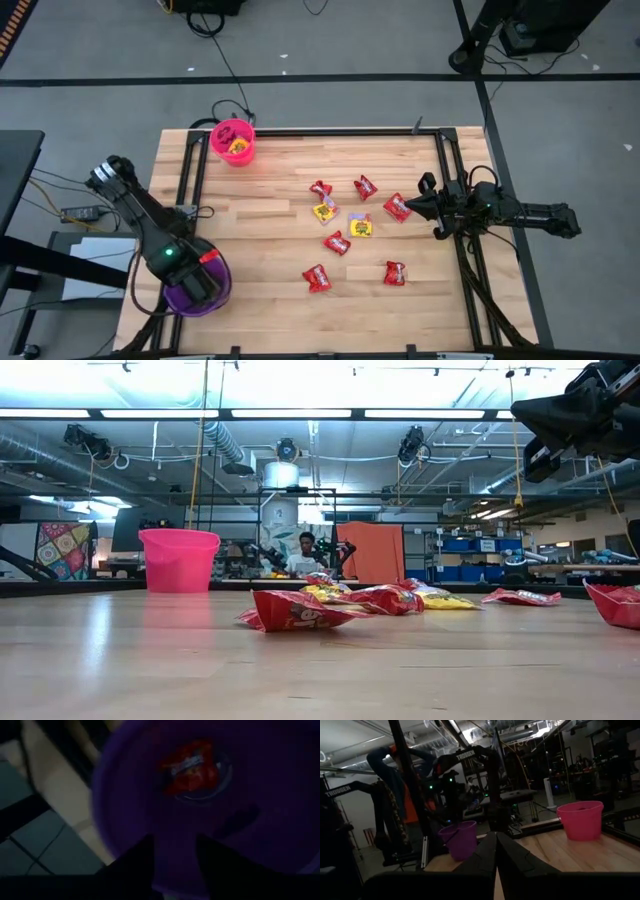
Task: Sort candy by brand, put in halloween buckets
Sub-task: Put the red candy into the violet bucket
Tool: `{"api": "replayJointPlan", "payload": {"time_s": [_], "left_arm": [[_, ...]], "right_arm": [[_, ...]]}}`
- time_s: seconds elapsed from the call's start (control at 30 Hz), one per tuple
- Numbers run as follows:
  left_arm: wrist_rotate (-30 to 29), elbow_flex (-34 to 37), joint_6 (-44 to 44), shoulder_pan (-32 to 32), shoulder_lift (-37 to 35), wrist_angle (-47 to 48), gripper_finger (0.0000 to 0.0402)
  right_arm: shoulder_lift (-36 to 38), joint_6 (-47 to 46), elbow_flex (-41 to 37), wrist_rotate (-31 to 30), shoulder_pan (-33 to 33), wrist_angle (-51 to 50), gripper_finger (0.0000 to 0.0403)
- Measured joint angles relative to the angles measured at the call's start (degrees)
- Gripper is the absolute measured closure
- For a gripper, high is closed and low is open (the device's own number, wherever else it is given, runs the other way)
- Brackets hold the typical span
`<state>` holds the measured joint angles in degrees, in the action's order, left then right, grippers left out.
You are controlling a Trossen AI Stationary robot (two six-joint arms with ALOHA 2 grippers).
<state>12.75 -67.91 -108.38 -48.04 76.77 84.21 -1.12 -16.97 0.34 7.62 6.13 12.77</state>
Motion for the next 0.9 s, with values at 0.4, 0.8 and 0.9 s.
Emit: {"api": "replayJointPlan", "payload": {"time_s": [0.4,0.8,0.9], "left_arm": [[-28.59,-22.69,2.73,6.93,-0.74,5.47,0.0229],[-32.00,-25.62,36.06,28.29,6.29,-11.99,0.0229],[-28.29,-25.60,43.39,32.45,12.23,-13.68,0.0229]], "right_arm": [[0.02,0.02,0.00,0.00,0.00,0.00,0.0380],[0.00,0.10,0.00,0.01,0.00,0.00,0.0380],[0.00,0.04,0.00,0.01,0.00,-0.02,0.0380]]}}
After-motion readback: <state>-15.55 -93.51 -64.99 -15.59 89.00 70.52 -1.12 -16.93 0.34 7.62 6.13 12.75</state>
